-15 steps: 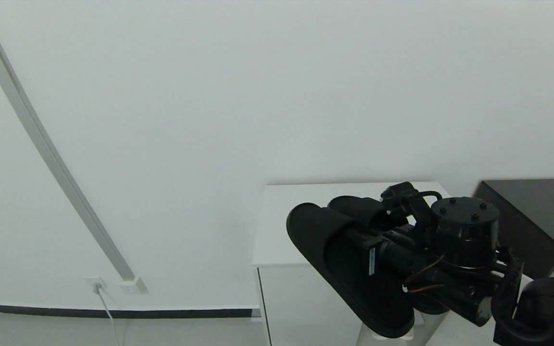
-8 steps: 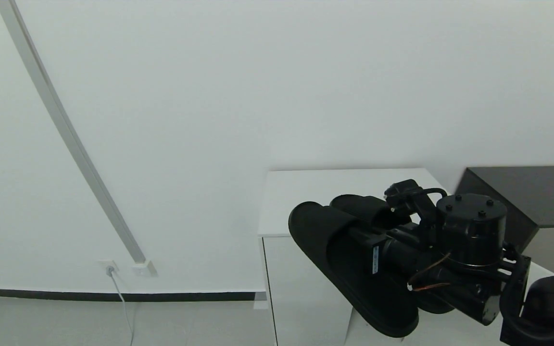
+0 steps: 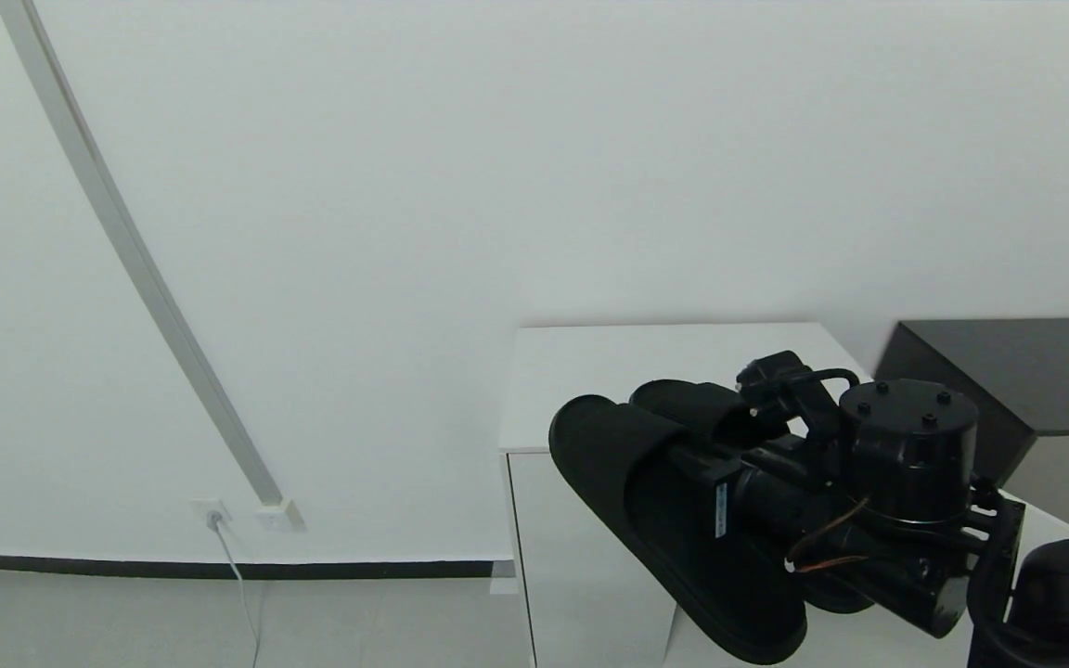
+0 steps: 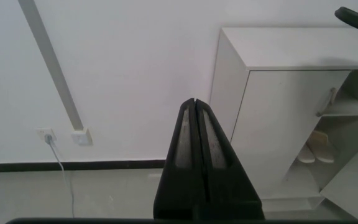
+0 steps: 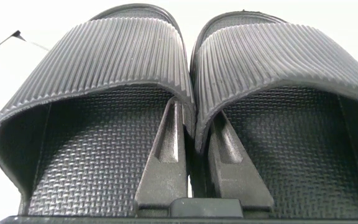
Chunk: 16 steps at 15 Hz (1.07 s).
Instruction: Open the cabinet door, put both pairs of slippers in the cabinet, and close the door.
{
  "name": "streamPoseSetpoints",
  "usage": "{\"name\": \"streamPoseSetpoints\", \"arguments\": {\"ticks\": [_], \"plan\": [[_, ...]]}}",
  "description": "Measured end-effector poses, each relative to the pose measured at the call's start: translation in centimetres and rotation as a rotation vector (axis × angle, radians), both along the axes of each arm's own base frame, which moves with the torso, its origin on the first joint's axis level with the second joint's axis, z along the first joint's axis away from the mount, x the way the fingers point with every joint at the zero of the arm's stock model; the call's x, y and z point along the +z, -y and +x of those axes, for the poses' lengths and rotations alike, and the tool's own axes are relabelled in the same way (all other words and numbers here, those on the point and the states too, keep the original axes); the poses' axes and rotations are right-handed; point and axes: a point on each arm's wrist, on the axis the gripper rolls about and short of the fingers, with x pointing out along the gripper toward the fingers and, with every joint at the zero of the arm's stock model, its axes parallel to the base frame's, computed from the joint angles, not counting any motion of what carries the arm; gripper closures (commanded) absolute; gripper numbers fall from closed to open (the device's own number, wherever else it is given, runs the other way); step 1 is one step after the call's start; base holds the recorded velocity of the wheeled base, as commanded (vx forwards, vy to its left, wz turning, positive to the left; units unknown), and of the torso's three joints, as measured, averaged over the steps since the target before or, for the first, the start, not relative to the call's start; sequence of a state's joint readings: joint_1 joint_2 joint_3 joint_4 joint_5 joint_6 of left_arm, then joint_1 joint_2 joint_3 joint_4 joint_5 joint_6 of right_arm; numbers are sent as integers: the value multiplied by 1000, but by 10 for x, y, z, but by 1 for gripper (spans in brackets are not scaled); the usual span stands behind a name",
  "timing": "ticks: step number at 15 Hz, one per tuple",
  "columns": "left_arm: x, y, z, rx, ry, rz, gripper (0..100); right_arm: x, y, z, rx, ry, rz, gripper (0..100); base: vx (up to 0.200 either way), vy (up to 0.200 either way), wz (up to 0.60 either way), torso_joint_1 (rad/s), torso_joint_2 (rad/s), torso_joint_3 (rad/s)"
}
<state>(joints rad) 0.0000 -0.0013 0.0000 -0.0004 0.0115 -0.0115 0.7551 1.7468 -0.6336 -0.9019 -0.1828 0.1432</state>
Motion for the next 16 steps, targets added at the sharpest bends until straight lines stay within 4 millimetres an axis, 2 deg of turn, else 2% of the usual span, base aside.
{"name": "streamPoseSetpoints", "arguments": {"ticks": [7, 16], "plan": [[0, 0, 0, 0, 0, 0, 100, -2, 0, -2, 2, -4, -5, 100, 0, 0, 0, 0, 0, 0], [0, 0, 0, 0, 0, 1, 100, -2, -2, -4, 8, -3, -6, 100, 0, -200, 0, 2, 3, 2]]}}
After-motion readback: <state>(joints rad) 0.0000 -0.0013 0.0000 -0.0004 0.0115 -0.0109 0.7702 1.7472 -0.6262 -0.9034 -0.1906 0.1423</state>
